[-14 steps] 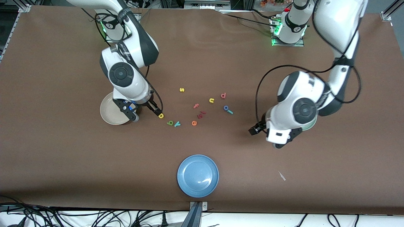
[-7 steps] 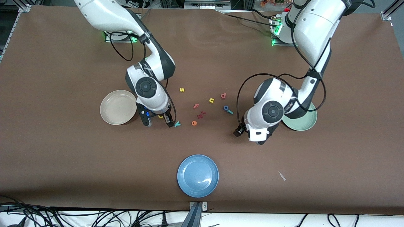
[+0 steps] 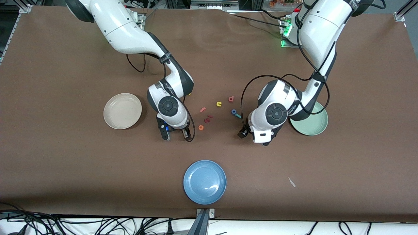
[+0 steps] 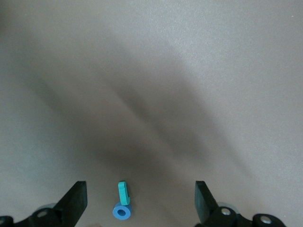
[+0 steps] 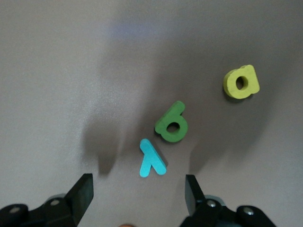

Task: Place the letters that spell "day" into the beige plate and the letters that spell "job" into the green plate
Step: 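Reach the right gripper to cyan y while the left gripper reaches cyan l, then close the right gripper on cyan y while the left gripper grasps cyan l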

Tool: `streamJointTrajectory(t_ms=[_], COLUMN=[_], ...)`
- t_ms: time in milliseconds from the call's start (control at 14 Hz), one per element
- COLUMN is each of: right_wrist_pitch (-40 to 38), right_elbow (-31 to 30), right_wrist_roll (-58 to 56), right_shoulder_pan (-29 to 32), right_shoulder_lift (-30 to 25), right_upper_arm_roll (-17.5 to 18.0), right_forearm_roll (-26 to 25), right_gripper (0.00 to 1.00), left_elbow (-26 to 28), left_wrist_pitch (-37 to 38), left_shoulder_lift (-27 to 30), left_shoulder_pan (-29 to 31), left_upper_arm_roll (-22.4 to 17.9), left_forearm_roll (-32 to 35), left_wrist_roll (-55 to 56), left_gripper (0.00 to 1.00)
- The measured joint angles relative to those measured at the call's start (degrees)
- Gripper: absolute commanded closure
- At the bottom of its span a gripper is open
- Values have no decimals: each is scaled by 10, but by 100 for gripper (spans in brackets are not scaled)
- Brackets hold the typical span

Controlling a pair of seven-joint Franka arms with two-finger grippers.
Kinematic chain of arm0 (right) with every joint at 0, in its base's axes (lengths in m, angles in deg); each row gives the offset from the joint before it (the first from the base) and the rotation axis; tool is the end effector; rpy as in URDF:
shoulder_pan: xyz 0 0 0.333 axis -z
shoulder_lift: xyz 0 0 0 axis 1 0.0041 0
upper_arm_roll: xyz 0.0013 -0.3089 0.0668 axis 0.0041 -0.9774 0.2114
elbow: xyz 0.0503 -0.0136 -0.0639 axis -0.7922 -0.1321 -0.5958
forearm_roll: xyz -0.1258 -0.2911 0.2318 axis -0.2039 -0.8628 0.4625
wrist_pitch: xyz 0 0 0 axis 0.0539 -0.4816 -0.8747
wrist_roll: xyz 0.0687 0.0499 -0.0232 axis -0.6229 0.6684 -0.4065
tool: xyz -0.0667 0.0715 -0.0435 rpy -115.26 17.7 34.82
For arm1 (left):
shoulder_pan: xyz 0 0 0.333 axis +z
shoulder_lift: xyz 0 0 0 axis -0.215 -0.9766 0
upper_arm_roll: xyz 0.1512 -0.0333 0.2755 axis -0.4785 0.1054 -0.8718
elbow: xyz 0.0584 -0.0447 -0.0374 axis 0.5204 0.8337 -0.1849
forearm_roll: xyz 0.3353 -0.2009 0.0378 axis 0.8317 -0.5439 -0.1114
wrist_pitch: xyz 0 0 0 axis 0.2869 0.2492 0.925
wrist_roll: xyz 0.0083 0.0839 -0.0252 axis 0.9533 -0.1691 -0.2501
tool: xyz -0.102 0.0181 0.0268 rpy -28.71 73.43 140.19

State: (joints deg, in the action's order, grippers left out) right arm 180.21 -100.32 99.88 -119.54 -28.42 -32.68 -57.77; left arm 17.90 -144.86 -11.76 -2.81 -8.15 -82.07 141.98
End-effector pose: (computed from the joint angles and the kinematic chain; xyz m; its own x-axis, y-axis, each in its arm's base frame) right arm 0.6074 0.4047 0.1884 0.3545 -0.9334 -0.0558 -0.9346 -0.3555 0.0095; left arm 0.6209 -0.3205 0.2404 0.5886 0.7785 -0.2178 0.7865 -0.6138 -0.0685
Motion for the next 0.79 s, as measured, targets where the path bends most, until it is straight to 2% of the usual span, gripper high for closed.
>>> streamJointTrajectory(t_ms=[429, 714, 786], right_wrist_pitch=[0, -1, -1], right_elbow=[0, 0, 0], right_wrist_roll=[0, 0, 0], right_shoulder_pan=[0, 0, 0], right_shoulder_lift=[4, 7, 8], right_upper_arm_roll=[-4, -5, -5], right_forearm_roll=[-13, -22, -22], right_gripper=[23, 48, 57], left_elbow=[4, 5, 5], left_wrist_pitch=[-1, -7, -8], left_shoulder_lift=[-1, -8, -9], left_shoulder_pan=[0, -1, -1], left_upper_arm_roll=[-1, 0, 0], left_forearm_roll=[0, 0, 0], left_wrist_roll=[1, 2, 2], left_gripper=[0, 0, 0])
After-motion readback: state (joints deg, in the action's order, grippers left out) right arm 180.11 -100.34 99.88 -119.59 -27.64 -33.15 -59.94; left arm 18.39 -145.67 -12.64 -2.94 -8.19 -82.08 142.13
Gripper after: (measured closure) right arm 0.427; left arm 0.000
